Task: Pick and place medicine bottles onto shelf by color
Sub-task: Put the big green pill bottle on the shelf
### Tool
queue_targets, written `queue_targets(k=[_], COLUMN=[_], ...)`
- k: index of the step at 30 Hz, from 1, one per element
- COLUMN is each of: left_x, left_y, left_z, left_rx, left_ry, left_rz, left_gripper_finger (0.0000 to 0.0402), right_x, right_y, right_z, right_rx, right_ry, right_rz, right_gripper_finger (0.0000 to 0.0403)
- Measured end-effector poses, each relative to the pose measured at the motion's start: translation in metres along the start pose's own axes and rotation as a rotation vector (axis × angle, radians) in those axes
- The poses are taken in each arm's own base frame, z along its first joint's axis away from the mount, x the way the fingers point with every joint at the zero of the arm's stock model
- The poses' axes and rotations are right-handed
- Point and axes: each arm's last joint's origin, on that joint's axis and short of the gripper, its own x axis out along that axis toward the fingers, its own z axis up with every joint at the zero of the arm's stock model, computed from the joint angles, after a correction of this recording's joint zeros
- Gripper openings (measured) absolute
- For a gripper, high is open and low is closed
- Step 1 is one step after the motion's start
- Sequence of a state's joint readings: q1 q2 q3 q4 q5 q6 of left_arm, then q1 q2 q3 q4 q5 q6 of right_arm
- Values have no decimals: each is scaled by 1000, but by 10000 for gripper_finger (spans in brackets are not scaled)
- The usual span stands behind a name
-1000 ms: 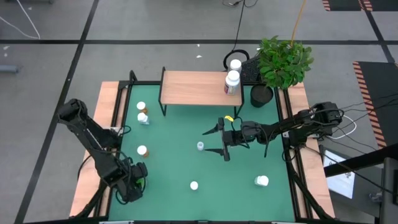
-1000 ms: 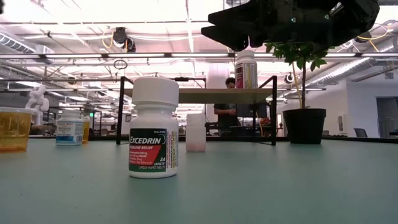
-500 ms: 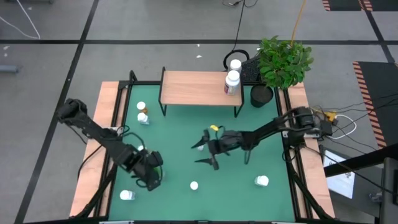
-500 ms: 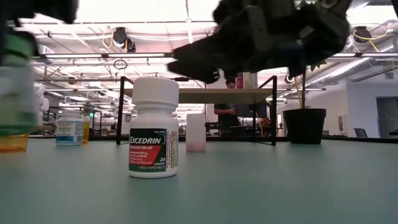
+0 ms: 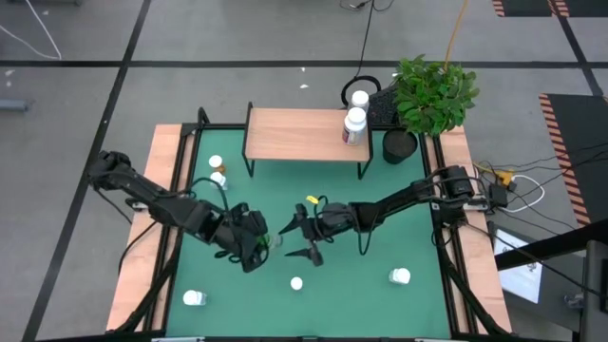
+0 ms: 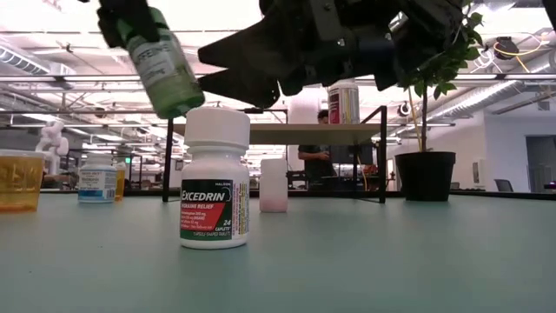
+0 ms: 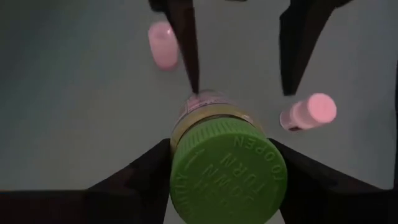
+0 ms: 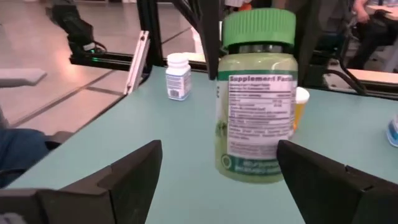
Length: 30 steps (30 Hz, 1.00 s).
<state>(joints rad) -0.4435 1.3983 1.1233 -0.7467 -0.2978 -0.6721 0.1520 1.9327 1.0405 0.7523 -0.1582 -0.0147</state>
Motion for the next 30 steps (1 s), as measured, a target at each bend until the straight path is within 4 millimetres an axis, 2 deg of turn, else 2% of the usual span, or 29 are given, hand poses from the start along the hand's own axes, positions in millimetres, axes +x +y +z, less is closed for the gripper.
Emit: queue_targets(k=[10, 14, 20, 24, 30], left_x=[6, 6, 6, 5, 3], left_y=[3, 4, 3, 2, -2], left_z=[18, 19, 23, 27, 32], left_rx=[63, 94, 126, 145, 250], left_ry=[-108, -122, -150, -201, -272], left_rz=[-34, -36, -40, -50, -33], left_gripper_finger=[229, 230, 230, 240, 294], right_x=[-1, -1, -3, -15, -48], right_y=[-5, -6, -6, -8, -15], right_z=[-2, -4, -5, -12, -22], right_rx=[17, 18, 14, 37, 116], right_ry=[25, 42, 22, -77, -323], right_rz=[-80, -122, -135, -132, -74], right_gripper_finger=[304, 278, 214, 205, 220])
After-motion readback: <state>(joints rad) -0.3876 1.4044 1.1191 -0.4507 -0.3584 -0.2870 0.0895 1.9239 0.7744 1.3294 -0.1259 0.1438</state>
